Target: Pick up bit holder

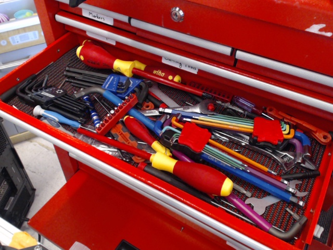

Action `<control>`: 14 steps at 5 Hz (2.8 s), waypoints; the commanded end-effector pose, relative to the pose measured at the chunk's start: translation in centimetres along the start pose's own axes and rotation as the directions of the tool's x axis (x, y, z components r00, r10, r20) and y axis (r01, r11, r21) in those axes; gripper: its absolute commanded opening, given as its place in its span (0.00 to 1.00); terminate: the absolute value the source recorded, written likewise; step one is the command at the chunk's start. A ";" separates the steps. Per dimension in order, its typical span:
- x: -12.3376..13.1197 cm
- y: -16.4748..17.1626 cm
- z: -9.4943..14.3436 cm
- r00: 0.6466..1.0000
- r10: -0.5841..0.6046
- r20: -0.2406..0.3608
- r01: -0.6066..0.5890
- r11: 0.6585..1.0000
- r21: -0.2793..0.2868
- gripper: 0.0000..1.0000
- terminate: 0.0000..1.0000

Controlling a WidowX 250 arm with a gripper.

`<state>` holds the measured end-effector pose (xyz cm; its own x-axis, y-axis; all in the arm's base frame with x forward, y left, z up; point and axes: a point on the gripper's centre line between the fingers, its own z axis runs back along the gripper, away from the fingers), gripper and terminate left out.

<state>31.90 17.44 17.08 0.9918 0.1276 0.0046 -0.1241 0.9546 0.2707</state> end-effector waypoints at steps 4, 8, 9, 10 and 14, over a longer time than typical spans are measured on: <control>-4.5 -9.5 -1.0 0.946 -0.159 0.283 0.202 0.971 -0.130 1.00 0.00; -3.2 -11.5 -9.4 0.906 -0.211 0.367 0.256 0.963 -0.078 1.00 0.00; -2.8 -11.4 -11.1 0.905 -0.210 0.370 0.259 0.962 -0.088 1.00 0.00; -2.5 -11.4 -12.5 0.897 -0.210 0.389 0.267 0.959 -0.098 1.00 0.00; -2.7 -11.5 -13.4 0.927 -0.160 0.340 0.214 0.969 -0.126 0.00 0.00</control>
<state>29.33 9.57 -0.08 0.9633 -0.1369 0.2308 0.1088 0.9855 0.1305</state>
